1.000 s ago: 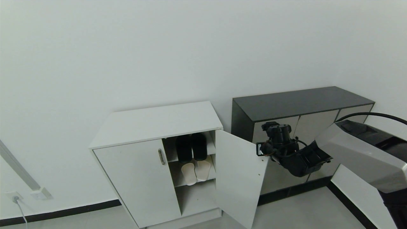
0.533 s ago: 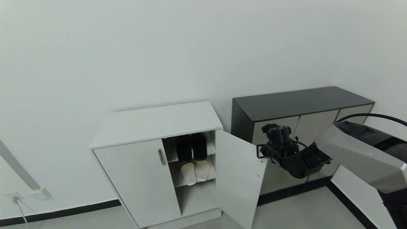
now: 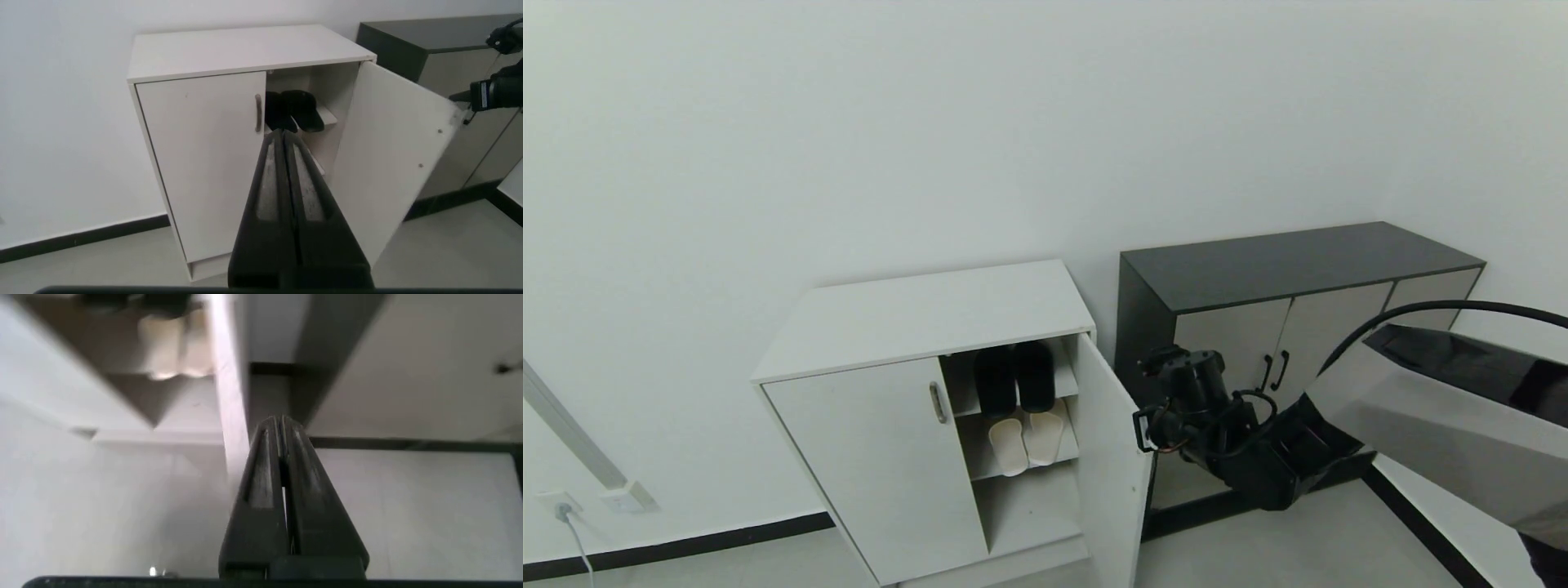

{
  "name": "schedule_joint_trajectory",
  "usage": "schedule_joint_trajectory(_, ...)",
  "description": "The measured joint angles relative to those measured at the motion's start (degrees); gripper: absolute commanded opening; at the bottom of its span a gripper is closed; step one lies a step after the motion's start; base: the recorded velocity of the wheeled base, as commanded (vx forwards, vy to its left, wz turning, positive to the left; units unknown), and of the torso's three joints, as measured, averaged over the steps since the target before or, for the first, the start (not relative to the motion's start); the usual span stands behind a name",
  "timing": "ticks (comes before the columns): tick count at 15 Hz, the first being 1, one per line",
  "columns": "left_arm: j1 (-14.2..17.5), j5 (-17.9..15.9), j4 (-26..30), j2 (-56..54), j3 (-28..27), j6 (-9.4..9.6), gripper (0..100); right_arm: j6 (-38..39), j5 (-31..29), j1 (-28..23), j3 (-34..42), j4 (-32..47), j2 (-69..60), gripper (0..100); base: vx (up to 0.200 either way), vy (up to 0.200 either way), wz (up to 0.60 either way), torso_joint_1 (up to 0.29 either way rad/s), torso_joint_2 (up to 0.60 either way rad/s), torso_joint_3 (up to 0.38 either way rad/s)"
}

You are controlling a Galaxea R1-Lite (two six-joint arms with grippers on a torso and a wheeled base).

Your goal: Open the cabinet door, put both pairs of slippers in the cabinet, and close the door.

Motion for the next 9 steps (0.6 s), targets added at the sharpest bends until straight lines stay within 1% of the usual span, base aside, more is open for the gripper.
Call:
schedule_joint_trajectory(5, 0.0, 0.0, 0.0, 0.0, 0.0, 0.0, 0, 2.61, 0.98, 6.12, 3.69, -0.13, -4.04, 0, 0.0, 0.0, 0.0, 0.0, 0.0, 0.0)
schedule_joint_trajectory(9, 0.0, 0.0, 0.02, 0.0, 0.0, 0.0, 0, 4.77, 4.1, 10.31, 6.36, -0.09, -7.8, 0, 0.0, 0.0, 0.0, 0.0, 0.0, 0.0)
